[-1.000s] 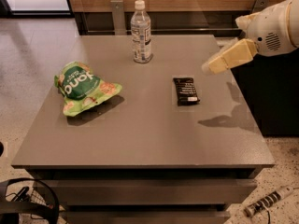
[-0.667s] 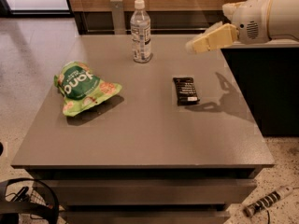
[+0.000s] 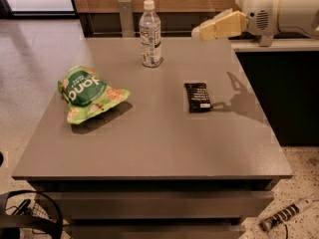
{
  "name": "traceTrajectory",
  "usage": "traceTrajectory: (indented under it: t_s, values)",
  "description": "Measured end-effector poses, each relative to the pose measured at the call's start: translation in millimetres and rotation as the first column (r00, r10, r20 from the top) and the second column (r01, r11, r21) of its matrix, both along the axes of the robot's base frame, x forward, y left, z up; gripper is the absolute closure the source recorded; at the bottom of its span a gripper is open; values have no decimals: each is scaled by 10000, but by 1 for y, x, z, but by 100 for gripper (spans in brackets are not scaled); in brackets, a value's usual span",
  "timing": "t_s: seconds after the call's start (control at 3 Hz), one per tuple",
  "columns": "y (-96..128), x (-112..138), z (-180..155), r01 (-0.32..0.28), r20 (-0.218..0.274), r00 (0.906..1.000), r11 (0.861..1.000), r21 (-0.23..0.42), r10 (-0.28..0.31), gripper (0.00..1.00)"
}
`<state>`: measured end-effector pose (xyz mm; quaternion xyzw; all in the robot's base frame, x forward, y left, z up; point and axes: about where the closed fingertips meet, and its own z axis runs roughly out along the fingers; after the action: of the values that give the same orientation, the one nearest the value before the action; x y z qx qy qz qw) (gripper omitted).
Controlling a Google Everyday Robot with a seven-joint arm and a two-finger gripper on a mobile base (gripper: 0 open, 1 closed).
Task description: Knock blue plastic bottle over
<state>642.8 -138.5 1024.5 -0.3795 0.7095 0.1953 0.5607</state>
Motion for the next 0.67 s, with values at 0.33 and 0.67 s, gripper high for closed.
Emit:
traceTrajectory:
  t_s: [0.33,0.67]
  values:
    - [9,22,-13,8,-66,10000,9990,446,-5,0]
    - [38,72,-37,-181,-53,9998,9936,1117,188,0]
